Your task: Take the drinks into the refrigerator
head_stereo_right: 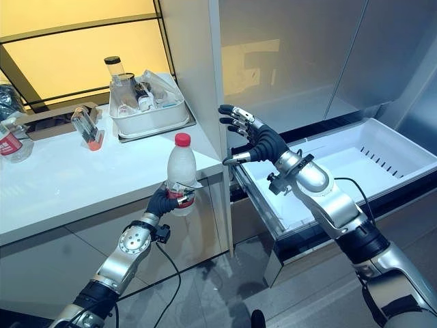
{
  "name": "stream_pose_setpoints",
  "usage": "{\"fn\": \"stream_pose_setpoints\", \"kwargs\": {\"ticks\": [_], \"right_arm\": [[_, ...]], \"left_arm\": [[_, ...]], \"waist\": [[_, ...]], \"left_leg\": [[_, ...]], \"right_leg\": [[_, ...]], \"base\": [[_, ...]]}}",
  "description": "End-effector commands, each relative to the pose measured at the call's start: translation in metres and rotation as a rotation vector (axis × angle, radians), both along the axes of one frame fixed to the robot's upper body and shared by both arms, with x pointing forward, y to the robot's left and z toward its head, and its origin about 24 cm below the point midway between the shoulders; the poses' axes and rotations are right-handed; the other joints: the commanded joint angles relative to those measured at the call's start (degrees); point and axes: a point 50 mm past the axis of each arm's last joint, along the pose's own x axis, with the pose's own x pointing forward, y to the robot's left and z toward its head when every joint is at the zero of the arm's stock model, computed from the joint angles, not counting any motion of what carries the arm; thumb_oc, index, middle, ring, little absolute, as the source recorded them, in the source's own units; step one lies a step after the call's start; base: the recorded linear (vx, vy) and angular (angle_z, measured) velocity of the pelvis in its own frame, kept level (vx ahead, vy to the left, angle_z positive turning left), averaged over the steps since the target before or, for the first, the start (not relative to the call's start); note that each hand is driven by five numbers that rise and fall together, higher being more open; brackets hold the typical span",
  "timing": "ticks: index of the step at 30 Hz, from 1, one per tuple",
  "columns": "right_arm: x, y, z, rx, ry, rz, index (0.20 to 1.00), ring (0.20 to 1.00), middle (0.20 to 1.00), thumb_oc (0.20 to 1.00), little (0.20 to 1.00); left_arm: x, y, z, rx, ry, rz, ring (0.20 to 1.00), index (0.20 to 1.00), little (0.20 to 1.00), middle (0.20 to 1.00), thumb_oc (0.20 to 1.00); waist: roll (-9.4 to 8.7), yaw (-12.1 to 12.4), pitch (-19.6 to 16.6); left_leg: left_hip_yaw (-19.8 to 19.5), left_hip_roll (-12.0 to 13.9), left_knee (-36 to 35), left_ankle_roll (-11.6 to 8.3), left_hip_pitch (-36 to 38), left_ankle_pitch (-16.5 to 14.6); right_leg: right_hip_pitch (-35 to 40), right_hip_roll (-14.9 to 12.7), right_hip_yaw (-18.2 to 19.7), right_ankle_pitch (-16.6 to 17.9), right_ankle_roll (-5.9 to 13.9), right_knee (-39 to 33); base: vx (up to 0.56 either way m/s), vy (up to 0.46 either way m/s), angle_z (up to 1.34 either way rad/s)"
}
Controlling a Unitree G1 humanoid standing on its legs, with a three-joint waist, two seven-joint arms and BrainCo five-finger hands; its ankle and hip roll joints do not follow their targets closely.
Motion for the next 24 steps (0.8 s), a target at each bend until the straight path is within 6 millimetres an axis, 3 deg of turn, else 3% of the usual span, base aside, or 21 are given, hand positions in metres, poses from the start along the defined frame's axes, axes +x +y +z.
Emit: {"fn": "stream_pose_setpoints", "kwargs": {"ticks": [1,2,6,9,15,24], "right_arm": [[0.012,0.020,0.025,0.029,-0.100,0.009,1.000,1.000,1.000,1.000,1.000],[0.016,0.031,0.028,0.015,-0.109,0.021,1.000,1.000,1.000,1.000,1.000],[0.021,0.041,0.028,0.000,-0.131,-0.003,1.000,1.000,1.000,1.000,1.000],[0.031,0.062,0.023,-0.078,-0.150,-0.034,1.000,1.000,1.000,1.000,1.000],[0.049,0.084,0.006,-0.196,-0.112,-0.094,1.000,1.000,1.000,1.000,1.000],[0.040,0.112,0.007,-0.117,-0.087,-0.004,1.000,1.000,1.000,1.000,1.000]], "left_arm": [[0.016,-0.027,0.076,-0.108,-0.344,-0.135,0.200,0.200,0.200,0.200,0.200],[0.018,-0.035,0.075,-0.103,-0.326,-0.161,0.200,0.200,0.200,0.200,0.200],[0.021,-0.042,0.074,-0.099,-0.313,-0.183,0.200,0.200,0.200,0.200,0.200],[0.025,-0.053,0.068,-0.096,-0.267,-0.209,0.200,0.200,0.200,0.200,0.200],[0.025,-0.072,0.067,-0.079,-0.250,-0.282,0.200,0.200,0.200,0.200,0.200],[0.028,-0.070,0.065,-0.024,-0.275,-0.222,0.200,0.200,0.200,0.200,0.200]], "waist": [[-2.62,1.63,-3.55],[-2.59,1.73,-3.63],[-2.45,1.78,-3.68],[-2.24,1.89,-3.72],[-2.14,2.47,-3.75],[-2.15,2.84,-3.63]], "left_leg": [[-1.17,-3.49,0.94,3.43,-3.51,0.10],[-1.16,-3.51,0.96,3.47,-3.55,0.11],[-1.21,-3.60,0.97,3.60,-3.51,0.07],[-1.44,-3.75,0.99,3.86,-3.59,0.14],[-1.63,-3.97,1.16,4.06,-4.24,0.68],[-1.84,-4.08,0.94,4.13,-4.36,0.89]], "right_leg": [[4.32,-0.55,-1.80,-9.71,2.06,7.64],[4.36,-0.60,-1.82,-9.69,2.04,7.60],[4.45,-0.61,-1.79,-9.64,2.02,7.58],[4.54,-0.71,-1.75,-9.55,1.94,7.53],[4.22,-0.94,-1.78,-8.92,1.76,7.42],[4.40,-1.23,-1.98,-8.75,1.78,7.13]], "base": [[0.00,0.000,0.00],[0.00,0.000,0.00],[0.00,0.000,0.00],[0.00,0.000,0.00],[-0.01,0.001,0.00],[0.00,0.005,0.01]]}}
